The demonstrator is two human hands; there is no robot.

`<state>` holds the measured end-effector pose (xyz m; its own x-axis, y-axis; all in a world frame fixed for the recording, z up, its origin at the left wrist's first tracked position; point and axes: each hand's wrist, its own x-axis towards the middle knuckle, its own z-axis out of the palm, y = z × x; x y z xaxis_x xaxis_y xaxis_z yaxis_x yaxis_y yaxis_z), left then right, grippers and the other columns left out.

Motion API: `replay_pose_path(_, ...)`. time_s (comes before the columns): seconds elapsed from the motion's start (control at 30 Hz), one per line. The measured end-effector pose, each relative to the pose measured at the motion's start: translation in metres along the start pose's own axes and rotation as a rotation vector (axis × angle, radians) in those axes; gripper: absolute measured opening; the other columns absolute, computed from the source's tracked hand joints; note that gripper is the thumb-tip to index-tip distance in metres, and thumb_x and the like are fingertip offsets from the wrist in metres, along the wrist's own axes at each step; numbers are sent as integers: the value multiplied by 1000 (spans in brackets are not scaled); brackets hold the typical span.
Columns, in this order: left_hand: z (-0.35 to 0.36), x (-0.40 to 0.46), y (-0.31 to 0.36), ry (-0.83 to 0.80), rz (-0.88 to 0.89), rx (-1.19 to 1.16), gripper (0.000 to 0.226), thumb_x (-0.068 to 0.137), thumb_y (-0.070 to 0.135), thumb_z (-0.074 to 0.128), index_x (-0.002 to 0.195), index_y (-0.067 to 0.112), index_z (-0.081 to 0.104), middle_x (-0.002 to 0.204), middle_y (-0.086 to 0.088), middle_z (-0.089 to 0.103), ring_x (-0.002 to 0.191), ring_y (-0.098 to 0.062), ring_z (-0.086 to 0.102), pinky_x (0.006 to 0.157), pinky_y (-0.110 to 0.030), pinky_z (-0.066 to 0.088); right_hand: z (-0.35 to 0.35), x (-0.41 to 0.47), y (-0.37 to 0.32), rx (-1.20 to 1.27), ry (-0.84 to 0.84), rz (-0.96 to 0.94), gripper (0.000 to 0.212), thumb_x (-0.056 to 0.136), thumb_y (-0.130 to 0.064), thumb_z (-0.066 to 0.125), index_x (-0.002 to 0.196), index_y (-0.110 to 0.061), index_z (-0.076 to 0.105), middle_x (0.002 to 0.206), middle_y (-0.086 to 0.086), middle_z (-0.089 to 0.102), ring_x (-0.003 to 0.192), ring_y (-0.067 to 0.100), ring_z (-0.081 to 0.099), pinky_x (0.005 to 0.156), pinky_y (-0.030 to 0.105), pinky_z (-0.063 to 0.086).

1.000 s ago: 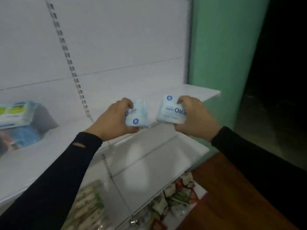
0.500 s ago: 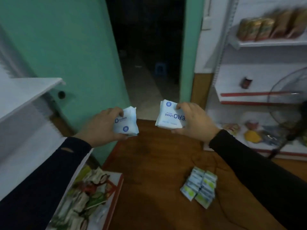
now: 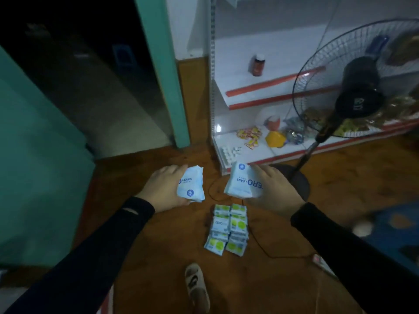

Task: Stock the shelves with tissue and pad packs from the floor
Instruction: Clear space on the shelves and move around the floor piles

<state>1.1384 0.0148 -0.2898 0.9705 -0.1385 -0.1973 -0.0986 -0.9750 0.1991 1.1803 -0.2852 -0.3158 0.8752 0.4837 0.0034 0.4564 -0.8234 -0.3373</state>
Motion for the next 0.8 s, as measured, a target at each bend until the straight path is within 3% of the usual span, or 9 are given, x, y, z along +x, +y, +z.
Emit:
replay_pose_path(0.13,59,88,-19,-143,83,-17,97,67,57,74,145,21,28,138,-2,43,126,-24,40,103,-35,32,56,26,38,11,-70,140,94,77,-59,67,148,-13,26,147,6,35,135,26,32,113,39,24)
replay_pose_path(0.27,129,163,-38,-235,110,-8,93,69,60,71,144,22,30,134,-4,45,123,-26,42,100,-34,31,123,62,82,48,-135,211,93,63,-57,61,136,-3,44,130,15,51,120,36,48,103,46,35)
replay_pose_path(0.4,217,226,-47,-315,102,10,89,75,57,68,145,20,28,138,-4,41,127,-26,38,99,-30,26,207,92,142,45,-214,287,102,51,-56,55,138,-6,40,129,13,48,117,35,46,103,47,32)
replay_pose_path(0.57,386,304,-58,-387,98,6,90,75,53,68,146,20,26,136,-7,44,124,-28,40,103,-36,29,361,129,239,44,-331,340,104,52,-61,56,141,-10,38,132,11,45,124,34,42,106,52,31)
replay_pose_path(0.73,567,364,-64,-428,94,30,93,76,50,67,149,19,18,141,-6,36,131,-30,30,110,-43,24,528,149,326,101,-399,335,99,66,-45,75,147,-14,29,143,10,38,134,30,31,110,45,28)
replay_pose_path(0.8,625,381,-67,-434,81,30,94,75,47,68,149,19,17,144,-7,33,133,-30,26,110,-43,25,586,154,352,114,-417,337,99,66,-55,63,149,-18,23,147,7,34,138,29,26,111,45,25)
